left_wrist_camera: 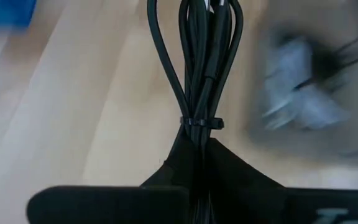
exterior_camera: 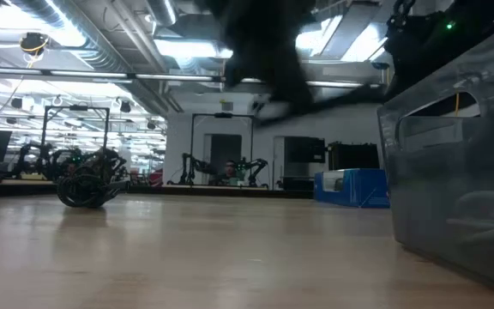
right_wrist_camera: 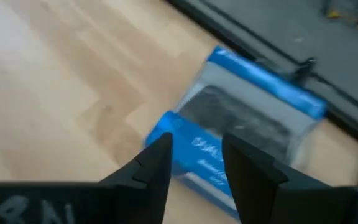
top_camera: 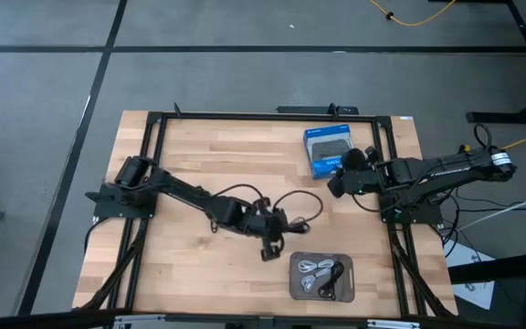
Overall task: Pick and place USB-C Cables
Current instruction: Put the right black charger cable into the black bin
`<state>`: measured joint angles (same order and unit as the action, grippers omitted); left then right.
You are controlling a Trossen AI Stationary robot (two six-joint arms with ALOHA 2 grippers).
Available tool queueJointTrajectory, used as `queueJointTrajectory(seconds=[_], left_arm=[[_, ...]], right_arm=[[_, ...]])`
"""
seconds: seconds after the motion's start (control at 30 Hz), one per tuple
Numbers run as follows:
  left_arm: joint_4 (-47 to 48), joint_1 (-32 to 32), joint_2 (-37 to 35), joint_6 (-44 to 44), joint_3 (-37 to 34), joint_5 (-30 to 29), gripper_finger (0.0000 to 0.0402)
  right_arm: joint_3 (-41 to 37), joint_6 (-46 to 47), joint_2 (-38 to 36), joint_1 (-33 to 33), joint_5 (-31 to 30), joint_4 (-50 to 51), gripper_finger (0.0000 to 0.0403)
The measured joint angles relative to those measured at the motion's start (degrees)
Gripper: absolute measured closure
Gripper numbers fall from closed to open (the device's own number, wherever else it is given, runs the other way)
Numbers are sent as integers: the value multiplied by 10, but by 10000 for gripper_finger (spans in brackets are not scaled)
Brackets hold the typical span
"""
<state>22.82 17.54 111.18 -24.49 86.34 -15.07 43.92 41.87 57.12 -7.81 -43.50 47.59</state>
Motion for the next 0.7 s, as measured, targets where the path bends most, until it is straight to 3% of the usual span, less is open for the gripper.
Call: queueJointTrajectory(seconds=[0.17,0.4,0.7], left_arm=[[-54,19,4,3,41,15,385],[-215,21,46,23,49,72,385],[-203,30,148,22,152,139,385]], right_arm=[[0,29,-7,0,-33,1,257],[0,29,-13,0,-59,8,257],[0,30,-22,0,-44,22,257]])
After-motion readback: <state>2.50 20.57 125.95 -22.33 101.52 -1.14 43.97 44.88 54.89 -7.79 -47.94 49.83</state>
